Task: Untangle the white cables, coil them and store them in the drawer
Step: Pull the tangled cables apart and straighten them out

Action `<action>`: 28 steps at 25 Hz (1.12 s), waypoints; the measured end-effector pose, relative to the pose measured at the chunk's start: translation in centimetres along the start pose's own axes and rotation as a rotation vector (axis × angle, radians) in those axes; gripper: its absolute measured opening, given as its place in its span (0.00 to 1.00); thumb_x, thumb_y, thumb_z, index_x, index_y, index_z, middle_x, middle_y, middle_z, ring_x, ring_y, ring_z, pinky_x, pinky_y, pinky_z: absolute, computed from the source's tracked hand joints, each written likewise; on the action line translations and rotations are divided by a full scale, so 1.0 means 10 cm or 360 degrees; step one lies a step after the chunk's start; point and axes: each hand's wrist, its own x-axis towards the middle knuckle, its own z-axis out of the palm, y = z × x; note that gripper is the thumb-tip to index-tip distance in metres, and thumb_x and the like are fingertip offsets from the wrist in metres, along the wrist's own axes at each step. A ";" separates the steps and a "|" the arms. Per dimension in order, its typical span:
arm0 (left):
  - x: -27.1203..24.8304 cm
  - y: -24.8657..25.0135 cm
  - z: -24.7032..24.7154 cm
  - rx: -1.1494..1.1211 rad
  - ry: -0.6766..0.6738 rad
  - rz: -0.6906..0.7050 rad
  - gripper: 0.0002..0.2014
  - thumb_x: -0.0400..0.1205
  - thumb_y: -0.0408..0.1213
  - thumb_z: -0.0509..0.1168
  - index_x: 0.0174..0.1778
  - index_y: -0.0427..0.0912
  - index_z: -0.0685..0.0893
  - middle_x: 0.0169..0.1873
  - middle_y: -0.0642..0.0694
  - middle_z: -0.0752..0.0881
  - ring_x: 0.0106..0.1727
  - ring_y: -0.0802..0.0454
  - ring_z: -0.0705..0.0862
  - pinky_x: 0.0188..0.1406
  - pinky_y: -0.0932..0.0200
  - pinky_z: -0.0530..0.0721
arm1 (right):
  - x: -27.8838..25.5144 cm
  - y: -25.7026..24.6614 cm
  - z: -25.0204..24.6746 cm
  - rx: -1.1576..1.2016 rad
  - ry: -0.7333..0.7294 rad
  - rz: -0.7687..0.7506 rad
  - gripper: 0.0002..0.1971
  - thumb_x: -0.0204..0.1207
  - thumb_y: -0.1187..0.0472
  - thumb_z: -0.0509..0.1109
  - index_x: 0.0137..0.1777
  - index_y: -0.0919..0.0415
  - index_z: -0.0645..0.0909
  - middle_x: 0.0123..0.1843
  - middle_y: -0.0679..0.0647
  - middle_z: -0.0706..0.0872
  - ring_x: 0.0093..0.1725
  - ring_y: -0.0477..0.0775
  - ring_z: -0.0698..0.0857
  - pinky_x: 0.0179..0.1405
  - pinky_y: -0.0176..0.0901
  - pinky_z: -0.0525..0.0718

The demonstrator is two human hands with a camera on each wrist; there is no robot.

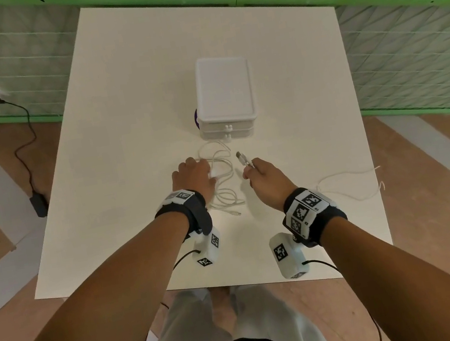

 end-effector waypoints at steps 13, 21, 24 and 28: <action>-0.25 -0.05 -0.28 -0.0554 0.0004 0.0292 0.06 0.77 0.42 0.74 0.43 0.48 0.83 0.42 0.55 0.85 0.50 0.49 0.83 0.59 0.49 0.71 | -0.02 -0.05 -0.18 -0.0245 0.0179 -0.0428 0.12 0.86 0.54 0.61 0.38 0.51 0.71 0.30 0.47 0.77 0.31 0.49 0.77 0.31 0.40 0.71; -0.39 -0.05 -0.58 -0.0940 0.0133 0.0471 0.05 0.78 0.31 0.74 0.45 0.46 0.87 0.39 0.57 0.86 0.43 0.61 0.84 0.39 0.78 0.74 | -0.01 -0.04 -0.07 -0.0468 0.0091 -0.0659 0.11 0.83 0.58 0.68 0.62 0.60 0.82 0.42 0.45 0.79 0.43 0.50 0.77 0.43 0.39 0.69; -0.43 0.00 -0.62 -0.0950 0.0134 0.0469 0.06 0.77 0.32 0.75 0.44 0.47 0.87 0.40 0.52 0.88 0.43 0.58 0.84 0.39 0.75 0.74 | -0.03 -0.05 -0.09 -0.0450 0.0173 -0.0666 0.11 0.83 0.57 0.69 0.61 0.60 0.82 0.37 0.40 0.75 0.42 0.51 0.76 0.41 0.39 0.69; -0.44 0.04 -0.68 -0.0940 0.0059 0.0495 0.06 0.76 0.33 0.76 0.44 0.48 0.89 0.40 0.51 0.89 0.42 0.56 0.85 0.41 0.72 0.75 | -0.04 -0.06 -0.11 -0.0441 0.0191 -0.0665 0.12 0.83 0.55 0.70 0.63 0.58 0.81 0.37 0.39 0.74 0.42 0.50 0.77 0.43 0.41 0.71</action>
